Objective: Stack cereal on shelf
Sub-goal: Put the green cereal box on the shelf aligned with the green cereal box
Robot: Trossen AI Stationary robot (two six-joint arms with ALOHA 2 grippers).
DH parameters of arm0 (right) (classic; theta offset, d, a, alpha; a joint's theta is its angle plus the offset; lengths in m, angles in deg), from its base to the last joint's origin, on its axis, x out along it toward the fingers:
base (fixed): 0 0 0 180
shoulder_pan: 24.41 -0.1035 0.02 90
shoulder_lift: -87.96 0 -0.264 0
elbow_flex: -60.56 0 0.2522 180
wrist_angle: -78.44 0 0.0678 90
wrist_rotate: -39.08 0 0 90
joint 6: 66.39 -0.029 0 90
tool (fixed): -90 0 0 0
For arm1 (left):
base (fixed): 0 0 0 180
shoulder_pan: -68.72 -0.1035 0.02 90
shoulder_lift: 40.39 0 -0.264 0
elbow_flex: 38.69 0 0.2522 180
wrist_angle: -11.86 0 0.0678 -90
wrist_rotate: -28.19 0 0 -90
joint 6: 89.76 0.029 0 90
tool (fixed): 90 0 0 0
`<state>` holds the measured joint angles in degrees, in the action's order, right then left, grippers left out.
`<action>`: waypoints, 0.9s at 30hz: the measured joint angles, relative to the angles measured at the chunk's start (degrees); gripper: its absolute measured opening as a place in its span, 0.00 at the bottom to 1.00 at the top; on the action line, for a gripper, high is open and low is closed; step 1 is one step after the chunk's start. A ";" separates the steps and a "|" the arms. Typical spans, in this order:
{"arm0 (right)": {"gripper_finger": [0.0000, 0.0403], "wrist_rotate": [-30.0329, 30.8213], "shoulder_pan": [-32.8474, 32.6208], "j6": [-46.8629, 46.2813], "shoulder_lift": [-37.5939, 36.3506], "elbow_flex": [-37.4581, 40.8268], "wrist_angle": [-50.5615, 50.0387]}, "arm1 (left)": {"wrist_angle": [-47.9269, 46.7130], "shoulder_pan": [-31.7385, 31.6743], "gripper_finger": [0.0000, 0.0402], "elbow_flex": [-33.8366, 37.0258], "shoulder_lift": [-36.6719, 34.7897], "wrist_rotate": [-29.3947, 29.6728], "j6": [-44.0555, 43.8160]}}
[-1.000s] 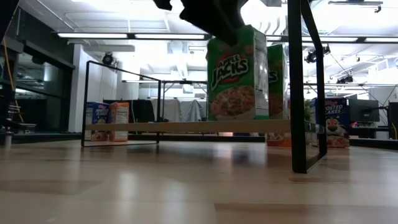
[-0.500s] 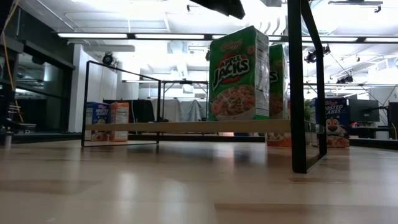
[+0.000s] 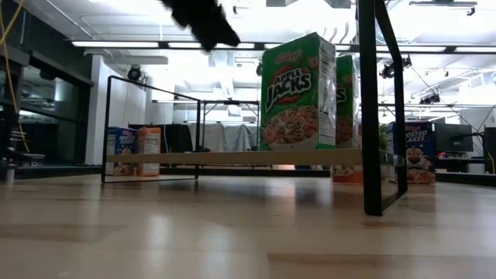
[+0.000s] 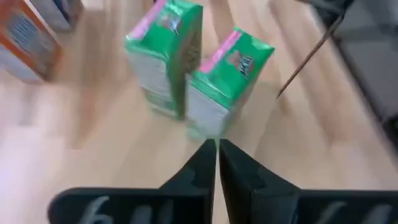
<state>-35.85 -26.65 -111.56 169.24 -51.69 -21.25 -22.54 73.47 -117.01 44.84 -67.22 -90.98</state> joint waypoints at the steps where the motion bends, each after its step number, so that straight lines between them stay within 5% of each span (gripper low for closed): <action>1: 0.00 0.06 -0.02 0.00 0.00 0.00 0.19 | 4.09 0.51 0.03 3.36 -0.39 0.10 -3.69; 5: 0.00 0.24 -0.02 -0.02 0.00 0.00 0.53 | 15.72 3.08 0.00 10.67 0.81 5.01 -14.58; 10: 0.00 0.59 -0.02 -0.02 0.00 0.00 0.85 | 18.09 4.71 0.00 11.20 5.11 10.56 -20.55; 27: 0.00 0.94 -0.02 0.19 0.00 0.00 0.92 | 29.37 5.28 0.00 11.07 14.72 10.17 -33.71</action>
<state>-34.91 -26.67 -111.36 169.24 -51.69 -20.33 6.84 78.74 -105.94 59.55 -57.05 -124.70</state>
